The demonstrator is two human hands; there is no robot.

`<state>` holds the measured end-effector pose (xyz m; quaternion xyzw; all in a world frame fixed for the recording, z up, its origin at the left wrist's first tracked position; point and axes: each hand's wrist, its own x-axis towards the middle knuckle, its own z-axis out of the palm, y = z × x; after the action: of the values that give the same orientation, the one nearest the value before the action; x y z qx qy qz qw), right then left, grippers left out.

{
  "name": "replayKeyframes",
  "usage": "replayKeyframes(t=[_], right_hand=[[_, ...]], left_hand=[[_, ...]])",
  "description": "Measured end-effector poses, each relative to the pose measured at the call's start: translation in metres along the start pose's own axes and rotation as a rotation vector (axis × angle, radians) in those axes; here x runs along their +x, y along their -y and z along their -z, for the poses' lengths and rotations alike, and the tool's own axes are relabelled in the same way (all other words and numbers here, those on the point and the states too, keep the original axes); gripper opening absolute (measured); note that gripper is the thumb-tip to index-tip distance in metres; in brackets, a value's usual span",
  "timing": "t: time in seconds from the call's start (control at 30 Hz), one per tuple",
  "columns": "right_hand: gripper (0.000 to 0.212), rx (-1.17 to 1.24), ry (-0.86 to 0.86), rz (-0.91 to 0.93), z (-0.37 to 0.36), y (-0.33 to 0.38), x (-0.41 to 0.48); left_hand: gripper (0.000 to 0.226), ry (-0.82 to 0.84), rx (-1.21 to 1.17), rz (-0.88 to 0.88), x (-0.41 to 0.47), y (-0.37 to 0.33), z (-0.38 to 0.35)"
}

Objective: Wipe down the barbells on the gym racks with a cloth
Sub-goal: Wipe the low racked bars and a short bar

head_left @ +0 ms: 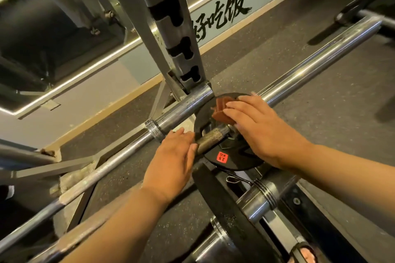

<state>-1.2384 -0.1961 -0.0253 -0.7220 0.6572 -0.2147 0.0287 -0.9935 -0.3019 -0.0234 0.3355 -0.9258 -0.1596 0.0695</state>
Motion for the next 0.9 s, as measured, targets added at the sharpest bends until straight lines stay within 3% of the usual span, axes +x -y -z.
replayKeyframes(t=[0.1,0.2,0.4,0.57,0.63,0.73,0.9], right_hand=[[0.046,-0.088,0.122,0.05,-0.003,0.025,0.041],[0.043,0.022,0.196,0.044,-0.008,0.051,0.056],[0.048,0.69,0.453,-0.299,-0.002,0.078,0.056],[0.033,0.975,0.149,-0.592,-0.004,0.058,0.077],[0.025,1.011,0.081,-0.574,-0.007,0.057,0.076],[0.026,0.955,0.083,-0.469,-0.005,0.06,0.068],[0.028,0.765,-0.047,-0.382,-0.012,0.057,0.063]], left_hand=[[0.047,0.005,0.011,0.012,0.001,0.0,-0.005],[0.045,0.006,-0.01,0.01,0.003,0.003,-0.004],[0.039,-0.069,-0.062,0.032,0.0,0.002,-0.003],[0.029,-0.429,-0.239,0.279,-0.008,-0.016,0.007],[0.039,-0.307,-0.284,0.177,0.004,-0.025,0.01],[0.047,0.084,-0.355,0.056,0.029,-0.026,0.005],[0.026,-0.017,-0.325,-0.063,0.014,-0.007,0.003]])
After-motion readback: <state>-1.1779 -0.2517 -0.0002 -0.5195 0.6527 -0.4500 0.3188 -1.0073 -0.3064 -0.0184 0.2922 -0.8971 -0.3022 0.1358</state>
